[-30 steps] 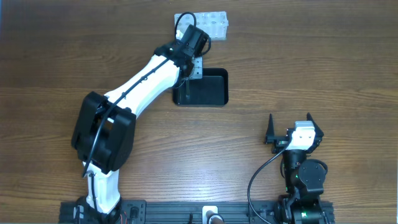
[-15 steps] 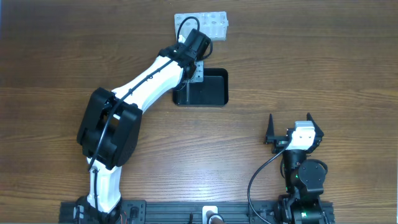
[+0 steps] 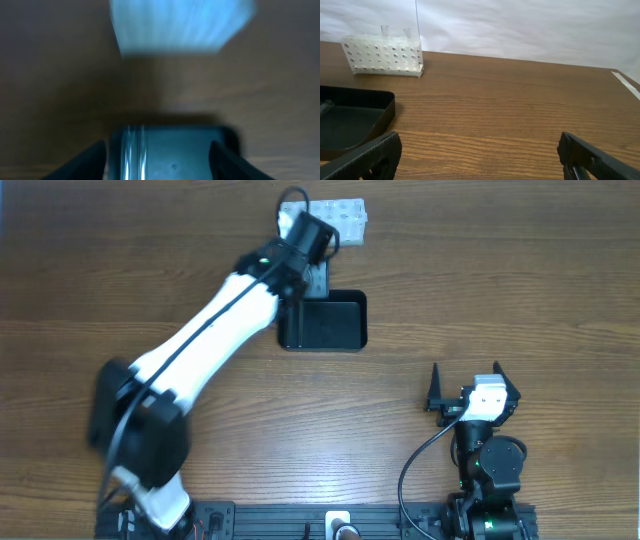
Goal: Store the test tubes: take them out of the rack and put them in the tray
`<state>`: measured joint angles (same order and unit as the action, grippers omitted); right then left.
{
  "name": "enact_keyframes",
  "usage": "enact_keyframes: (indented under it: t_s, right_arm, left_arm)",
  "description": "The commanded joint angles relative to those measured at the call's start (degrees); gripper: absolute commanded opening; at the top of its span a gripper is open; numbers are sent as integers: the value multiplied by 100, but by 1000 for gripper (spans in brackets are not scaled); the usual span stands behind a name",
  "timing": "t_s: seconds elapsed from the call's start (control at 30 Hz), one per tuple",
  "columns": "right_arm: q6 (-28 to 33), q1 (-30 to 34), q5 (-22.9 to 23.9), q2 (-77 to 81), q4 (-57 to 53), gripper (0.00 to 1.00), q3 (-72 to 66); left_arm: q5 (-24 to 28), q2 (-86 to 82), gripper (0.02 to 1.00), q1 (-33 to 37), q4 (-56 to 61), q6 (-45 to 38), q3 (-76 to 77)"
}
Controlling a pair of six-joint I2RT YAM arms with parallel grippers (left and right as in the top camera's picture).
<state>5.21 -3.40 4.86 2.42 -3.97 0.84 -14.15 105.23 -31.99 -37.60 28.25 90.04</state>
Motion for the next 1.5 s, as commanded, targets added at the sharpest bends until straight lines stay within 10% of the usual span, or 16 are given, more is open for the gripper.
enact_keyframes:
  t_s: [0.03,0.53,1.5]
  right_arm:
    - [46,42,-52,-55,9,991,-55]
    - [44,44,-52,-55,9,991,-55]
    - [46,44,-52,-55,9,993,-55]
  left_arm:
    - [-632,-1305,665,190,581,-1045,-57]
    - [1344,-5031,998,1969,4579,-2955,-4293]
    - [1615,-10102,998,2608,3958,-2780,-8970]
